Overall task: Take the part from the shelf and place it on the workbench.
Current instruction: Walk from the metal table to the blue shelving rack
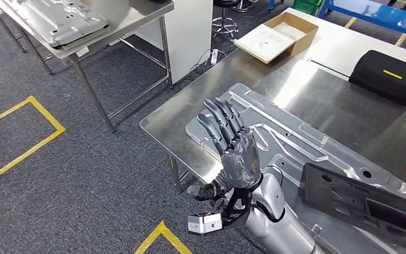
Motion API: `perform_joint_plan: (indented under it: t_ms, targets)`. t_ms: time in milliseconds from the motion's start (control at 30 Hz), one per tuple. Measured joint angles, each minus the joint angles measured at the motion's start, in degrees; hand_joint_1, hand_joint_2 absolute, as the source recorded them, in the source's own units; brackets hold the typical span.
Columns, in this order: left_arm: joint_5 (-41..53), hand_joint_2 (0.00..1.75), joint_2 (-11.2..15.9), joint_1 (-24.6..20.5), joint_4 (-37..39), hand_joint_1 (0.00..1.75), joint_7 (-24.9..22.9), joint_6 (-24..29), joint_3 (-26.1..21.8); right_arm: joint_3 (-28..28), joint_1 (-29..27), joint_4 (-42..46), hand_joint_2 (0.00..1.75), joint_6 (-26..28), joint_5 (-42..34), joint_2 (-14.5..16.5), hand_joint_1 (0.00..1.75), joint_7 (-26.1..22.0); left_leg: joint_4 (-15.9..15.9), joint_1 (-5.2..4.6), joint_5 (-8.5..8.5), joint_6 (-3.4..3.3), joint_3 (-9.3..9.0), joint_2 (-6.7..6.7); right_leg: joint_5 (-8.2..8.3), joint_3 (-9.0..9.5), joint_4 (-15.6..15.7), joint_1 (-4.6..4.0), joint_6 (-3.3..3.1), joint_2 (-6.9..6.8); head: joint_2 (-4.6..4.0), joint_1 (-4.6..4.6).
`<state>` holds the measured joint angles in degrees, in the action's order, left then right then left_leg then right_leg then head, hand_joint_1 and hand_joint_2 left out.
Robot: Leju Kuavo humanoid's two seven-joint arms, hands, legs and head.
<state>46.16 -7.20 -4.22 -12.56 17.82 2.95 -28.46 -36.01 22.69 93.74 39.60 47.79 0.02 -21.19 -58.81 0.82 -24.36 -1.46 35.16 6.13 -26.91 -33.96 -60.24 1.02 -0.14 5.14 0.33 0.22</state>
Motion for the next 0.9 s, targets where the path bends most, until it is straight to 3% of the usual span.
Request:
perform_joint_plan:
  t_ms: [33, 100, 167, 233, 300, 333, 367, 433, 500, 533, 600, 633, 700, 733, 800, 833, 867, 900]
  targets:
    - [0.14, 0.00, 0.24, 0.13, 0.02, 0.00, -0.21, 0.20, -0.05, 0.03, -0.21, -0.04, 0.00, 0.09, 0.12, 0.02, 0.00, -0.11, 0.03, 0.19, 0.11, 0.44, 0.27, 0.64, -0.10, 0.18, 0.70, -0.10, -0.12, 0.58, 0.00, 0.02]
    - [0.27, 0.00, 0.81, 0.45, 0.02, 0.00, -0.40, 0.40, -0.15, 0.08, -0.49, -0.09, 0.00, 0.22, 0.33, 0.21, 0.00, -0.32, 0.11, 0.50, 0.27, 1.31, 0.60, 1.44, 0.11, 0.55, 1.33, -0.18, -0.30, -0.73, 0.00, 0.05]
    - [0.47, 0.00, 1.27, 0.61, 0.02, 0.00, -0.27, 0.42, -0.19, 0.09, -0.60, -0.11, 0.00, 0.27, 0.48, 0.61, 0.00, -0.51, -1.94, 0.27, -1.01, 1.86, 1.56, -1.02, 0.34, 1.19, 2.07, 0.14, -0.80, -2.41, 0.00, -0.08]
    - [0.77, 0.00, 1.49, 0.17, 0.02, 0.00, 0.11, 0.23, -0.19, 0.15, -0.80, -0.20, 0.00, 0.32, 0.66, 0.90, 0.00, -0.74, -8.12, 0.19, -4.39, 2.32, 4.54, -4.42, 0.34, 1.52, 2.39, 0.17, -1.20, -4.33, 0.00, -0.23]
    - [1.21, 0.00, 1.55, -0.43, 0.02, 0.00, 0.51, -0.17, -0.19, 0.24, -1.01, -0.40, 0.00, 0.33, 0.92, 1.01, 0.00, -0.92, -14.48, 0.41, -6.91, 2.82, 7.64, -5.46, 0.19, 1.55, 2.36, 0.07, -1.28, -6.29, 0.00, -0.26]
    - [1.48, 0.00, 1.56, -0.61, 0.02, 0.00, 0.63, -0.40, -0.19, 0.28, -1.08, -0.49, 0.00, 0.33, 1.15, 1.07, 0.00, -0.95, -15.31, 0.50, -6.76, 3.01, 7.96, -5.67, 0.10, 1.56, 2.31, 0.06, -1.23, -7.16, 0.00, -0.26]
    - [1.74, 0.00, 1.59, -0.75, 0.02, 0.00, 0.71, -0.61, -0.19, 0.33, -1.11, -0.54, 0.00, 0.33, 1.53, 1.16, 0.00, -0.97, -13.89, 0.57, -5.56, 3.10, 7.04, -5.92, -0.02, 1.63, 2.24, 0.08, -1.12, -7.92, 0.00, -0.26]
    - [2.30, 0.00, 1.68, -1.16, 0.02, 0.00, 0.64, -0.98, -0.15, 0.54, -1.10, -0.55, 0.00, 0.33, 2.79, 1.43, 0.00, -0.93, -6.27, 0.47, -2.17, 2.94, 2.74, -7.60, -0.39, 1.83, 1.96, 0.05, -0.73, -9.22, 0.00, -0.27]
    - [2.89, 0.00, 1.73, -1.81, 0.01, 0.00, 0.31, -1.22, -0.03, 0.79, -1.07, -0.44, 0.00, 0.35, 4.04, 1.63, 0.00, -0.69, -0.65, 0.09, -0.56, 2.15, -0.26, -9.07, -0.78, 1.93, 1.65, -0.29, -0.14, -10.23, 0.00, -0.21]
    - [3.14, 0.00, 1.73, -2.06, 0.00, 0.00, 0.14, -1.28, 0.07, 0.85, -1.05, -0.35, 0.00, 0.38, 4.46, 1.67, 0.00, -0.53, 0.12, -0.13, -0.66, 1.73, -0.54, -9.24, -0.88, 1.99, 1.62, -0.49, 0.13, -10.67, 0.00, -0.18]
    - [3.56, 0.00, 1.76, -2.21, -0.01, 0.00, -0.12, -1.41, 0.26, 0.91, -1.05, -0.14, 0.00, 0.41, 5.18, 1.71, 0.00, -0.16, 0.34, -0.11, -0.46, 0.93, -0.52, -8.15, -1.05, 2.23, 1.67, -0.61, 0.67, -11.35, 0.00, -0.16]
    - [3.70, 0.00, 1.79, -2.24, -0.01, 0.00, -0.18, -1.49, 0.36, 0.91, -1.05, -0.03, 0.00, 0.42, 5.61, 1.73, 0.00, 0.04, 0.57, 0.00, -0.34, 0.58, -0.62, -7.67, -1.48, 2.22, 1.30, -0.50, 0.97, -10.75, 0.00, -0.15]
    - [3.98, 0.00, 1.88, -2.57, -0.01, 0.00, -0.21, -1.65, 0.62, 0.92, -1.13, 0.17, 0.00, 0.43, 6.57, 1.73, 0.00, 0.42, 0.96, 0.30, -0.04, -0.18, -0.77, -6.73, -3.95, 0.68, -2.38, -0.21, 1.43, -8.07, 0.00, -0.14]
    - [4.12, 0.00, 1.93, -2.86, -0.01, 0.00, -0.18, -1.72, 0.80, 0.93, -1.30, 0.19, 0.00, 0.44, 7.00, 1.69, 0.00, 0.58, 0.96, 0.26, 0.01, -0.39, -0.70, -6.19, -5.79, -0.98, -5.90, -0.13, 1.51, -6.57, 0.00, -0.14]
    - [4.33, 0.00, 2.00, -3.36, -0.01, 0.00, -0.07, -1.89, 1.11, 0.93, -1.84, 0.18, 0.00, 0.44, 7.76, 1.61, 0.00, 0.86, 0.87, 0.18, 0.07, -0.63, -0.55, -4.92, -8.48, -4.70, -13.06, -0.13, 1.58, -5.39, 0.00, -0.14]
    - [4.35, 0.00, 2.01, -3.49, -0.02, 0.00, 0.00, -1.98, 1.21, 0.93, -2.09, 0.17, 0.00, 0.44, 8.01, 1.60, 0.00, 0.98, 0.79, 0.15, 0.07, -0.64, -0.53, -4.20, -8.34, -5.65, -14.54, -0.13, 1.57, -5.24, 0.00, -0.14]
    - [4.37, 0.00, 2.02, -3.54, -0.02, 0.00, 0.08, -2.08, 1.27, 0.93, -2.22, 0.16, 0.00, 0.44, 8.24, 1.60, 0.00, 1.09, 0.69, 0.13, 0.05, -0.62, -0.54, -3.47, -7.05, -5.54, -13.85, -0.12, 1.49, -5.13, 0.00, -0.14]
    - [4.38, 0.00, 2.03, -3.58, -0.02, 0.00, 0.17, -2.18, 1.32, 0.93, -2.28, 0.17, 0.00, 0.44, 8.42, 1.60, 0.00, 1.20, 0.56, 0.13, 0.01, -0.56, -0.56, -2.73, -4.90, -4.41, -11.03, -0.12, 1.32, -4.83, 0.00, -0.14]
